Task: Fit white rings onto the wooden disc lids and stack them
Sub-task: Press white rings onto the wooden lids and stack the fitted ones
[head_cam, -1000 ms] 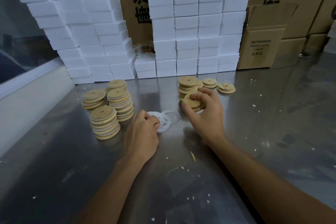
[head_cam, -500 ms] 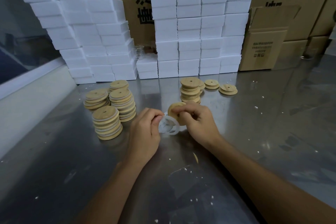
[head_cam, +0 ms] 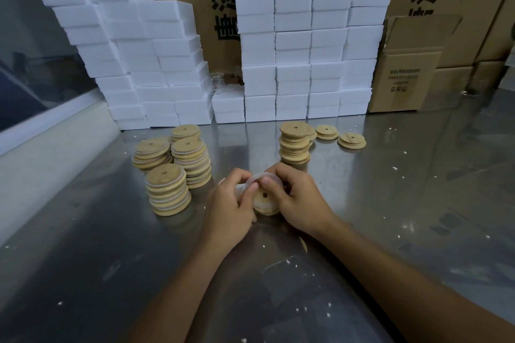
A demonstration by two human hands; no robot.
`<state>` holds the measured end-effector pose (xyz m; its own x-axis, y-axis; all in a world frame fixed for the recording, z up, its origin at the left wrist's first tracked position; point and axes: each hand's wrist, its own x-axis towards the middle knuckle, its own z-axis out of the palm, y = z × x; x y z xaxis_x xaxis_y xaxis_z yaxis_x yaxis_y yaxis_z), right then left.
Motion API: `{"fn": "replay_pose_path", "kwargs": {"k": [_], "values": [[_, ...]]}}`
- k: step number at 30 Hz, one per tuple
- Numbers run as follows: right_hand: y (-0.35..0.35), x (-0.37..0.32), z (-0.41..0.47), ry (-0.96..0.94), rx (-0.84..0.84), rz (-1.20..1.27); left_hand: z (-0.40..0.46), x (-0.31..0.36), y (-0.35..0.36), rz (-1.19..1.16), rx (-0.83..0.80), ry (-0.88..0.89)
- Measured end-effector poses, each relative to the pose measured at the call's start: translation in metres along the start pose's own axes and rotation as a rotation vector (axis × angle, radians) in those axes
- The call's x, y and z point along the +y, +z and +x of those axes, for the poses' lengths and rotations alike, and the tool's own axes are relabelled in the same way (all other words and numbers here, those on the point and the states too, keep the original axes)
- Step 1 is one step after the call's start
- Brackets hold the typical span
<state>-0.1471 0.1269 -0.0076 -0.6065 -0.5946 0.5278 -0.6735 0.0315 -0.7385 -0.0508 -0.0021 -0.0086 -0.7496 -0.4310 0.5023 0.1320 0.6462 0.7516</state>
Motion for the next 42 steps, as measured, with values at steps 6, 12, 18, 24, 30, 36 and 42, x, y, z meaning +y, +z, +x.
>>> {"fn": "replay_pose_path", "kwargs": {"k": [6, 12, 18, 24, 30, 36, 42], "values": [[0.0005, -0.0012, 0.0009, -0.01, -0.008, 0.001, 0.0038, -0.0015, 0.0046, -0.286, 0.058, -0.236], [-0.0002, 0.0002, 0.0019, -0.008, 0.075, -0.014, 0.0033, -0.0079, 0.0062, -0.258, 0.14, -0.205], [-0.0013, -0.0003, 0.0027, 0.039, 0.102, 0.045, 0.0028, -0.0077, 0.006, -0.251, 0.147, -0.161], [-0.002, -0.0007, 0.0028, 0.085, 0.117, 0.104, 0.0038, -0.007, 0.0049, -0.259, 0.158, -0.15], [-0.0018, -0.0006, 0.0023, 0.098, 0.12, 0.121, 0.0034, -0.0039, 0.0044, -0.267, 0.175, -0.161], [-0.0023, -0.0018, 0.0022, 0.124, 0.121, 0.126, 0.0038, -0.0027, 0.0046, -0.295, 0.206, -0.194], [-0.0026, -0.0017, 0.0026, 0.137, 0.128, 0.135, 0.0047, -0.0038, 0.0032, -0.306, 0.22, -0.232]]}}
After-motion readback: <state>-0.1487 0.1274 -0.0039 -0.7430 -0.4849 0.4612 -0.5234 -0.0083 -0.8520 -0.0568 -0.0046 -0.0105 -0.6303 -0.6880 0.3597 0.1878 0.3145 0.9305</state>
